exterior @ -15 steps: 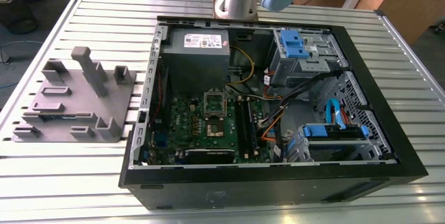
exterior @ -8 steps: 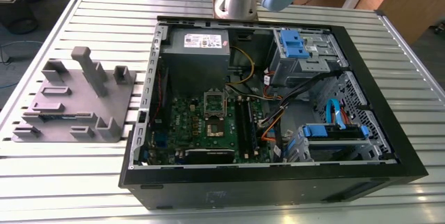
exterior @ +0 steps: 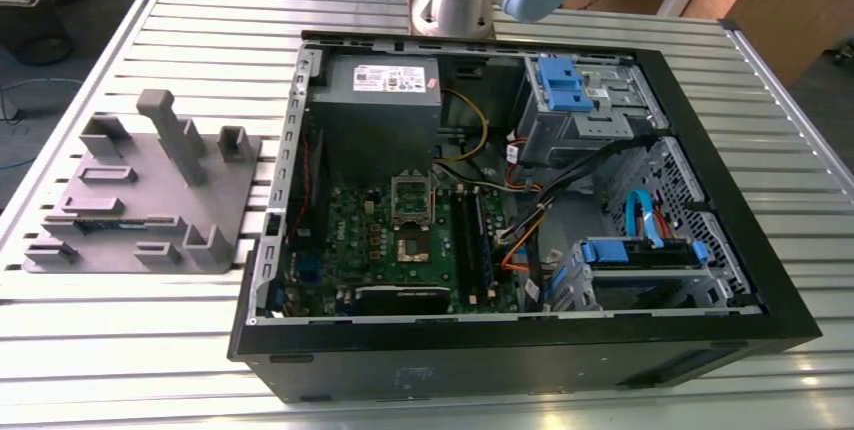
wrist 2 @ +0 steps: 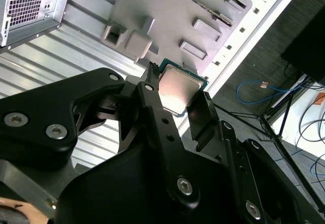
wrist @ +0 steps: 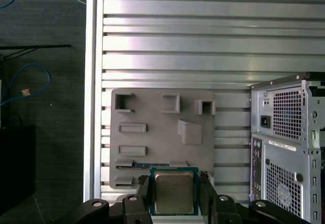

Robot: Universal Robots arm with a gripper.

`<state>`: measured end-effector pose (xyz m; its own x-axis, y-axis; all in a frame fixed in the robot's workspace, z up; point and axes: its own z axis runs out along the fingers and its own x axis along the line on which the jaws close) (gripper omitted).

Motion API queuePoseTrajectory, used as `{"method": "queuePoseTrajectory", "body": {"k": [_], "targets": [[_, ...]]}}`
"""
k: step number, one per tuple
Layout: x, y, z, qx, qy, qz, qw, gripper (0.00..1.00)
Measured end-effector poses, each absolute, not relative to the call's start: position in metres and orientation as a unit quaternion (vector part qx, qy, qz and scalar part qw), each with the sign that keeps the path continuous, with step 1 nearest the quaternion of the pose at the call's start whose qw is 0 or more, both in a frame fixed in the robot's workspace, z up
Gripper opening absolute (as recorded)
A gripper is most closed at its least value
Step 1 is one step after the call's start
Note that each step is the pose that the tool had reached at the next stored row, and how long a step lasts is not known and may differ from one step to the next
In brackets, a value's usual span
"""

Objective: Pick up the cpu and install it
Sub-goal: 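Pick up the cpu and move it towards the insertion slot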

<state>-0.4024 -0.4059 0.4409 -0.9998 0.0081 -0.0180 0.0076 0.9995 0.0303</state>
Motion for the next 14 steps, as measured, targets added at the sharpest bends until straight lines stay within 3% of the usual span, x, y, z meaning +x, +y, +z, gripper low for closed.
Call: {"method": "queuePoseTrajectory", "body": {"k": [14], "targets": [[-0.3927, -0.4059, 0.4406, 0.004, 1.000, 0.015, 0.009, 0.47]]}}
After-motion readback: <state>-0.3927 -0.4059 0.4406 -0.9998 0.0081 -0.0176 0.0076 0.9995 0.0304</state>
